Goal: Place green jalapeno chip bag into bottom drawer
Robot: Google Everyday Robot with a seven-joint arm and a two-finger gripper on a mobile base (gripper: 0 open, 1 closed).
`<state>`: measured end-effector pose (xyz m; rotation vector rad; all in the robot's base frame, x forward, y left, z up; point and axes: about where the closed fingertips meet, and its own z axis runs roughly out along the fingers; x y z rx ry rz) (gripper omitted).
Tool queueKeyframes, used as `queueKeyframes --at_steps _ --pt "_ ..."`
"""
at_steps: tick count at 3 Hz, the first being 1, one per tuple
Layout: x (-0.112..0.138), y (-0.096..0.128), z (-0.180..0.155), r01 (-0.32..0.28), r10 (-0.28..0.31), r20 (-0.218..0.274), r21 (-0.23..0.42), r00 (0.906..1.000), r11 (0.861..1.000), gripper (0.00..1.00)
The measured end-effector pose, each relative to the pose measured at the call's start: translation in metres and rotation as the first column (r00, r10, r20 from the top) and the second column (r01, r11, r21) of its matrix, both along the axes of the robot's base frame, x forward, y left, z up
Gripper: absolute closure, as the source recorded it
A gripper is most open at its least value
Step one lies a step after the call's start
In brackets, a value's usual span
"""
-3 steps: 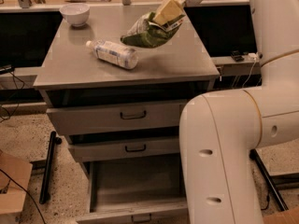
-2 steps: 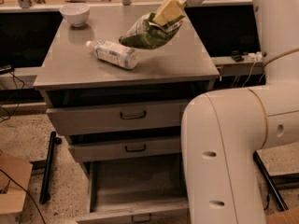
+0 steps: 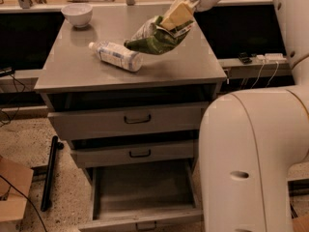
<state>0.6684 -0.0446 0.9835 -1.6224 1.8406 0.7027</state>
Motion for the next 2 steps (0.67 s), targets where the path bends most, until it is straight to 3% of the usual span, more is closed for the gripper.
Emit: queueKeyframes --at_steps 1,2 --pt "-0.004 -0.001 -0.008 -0.002 0.001 -0.027 -0.028 0.9996 1.0 1.0" --pt "-0.035 -0.014 -0.015 -0.004 0.0 -0.087 -0.046 0.9962 0.999 1.0"
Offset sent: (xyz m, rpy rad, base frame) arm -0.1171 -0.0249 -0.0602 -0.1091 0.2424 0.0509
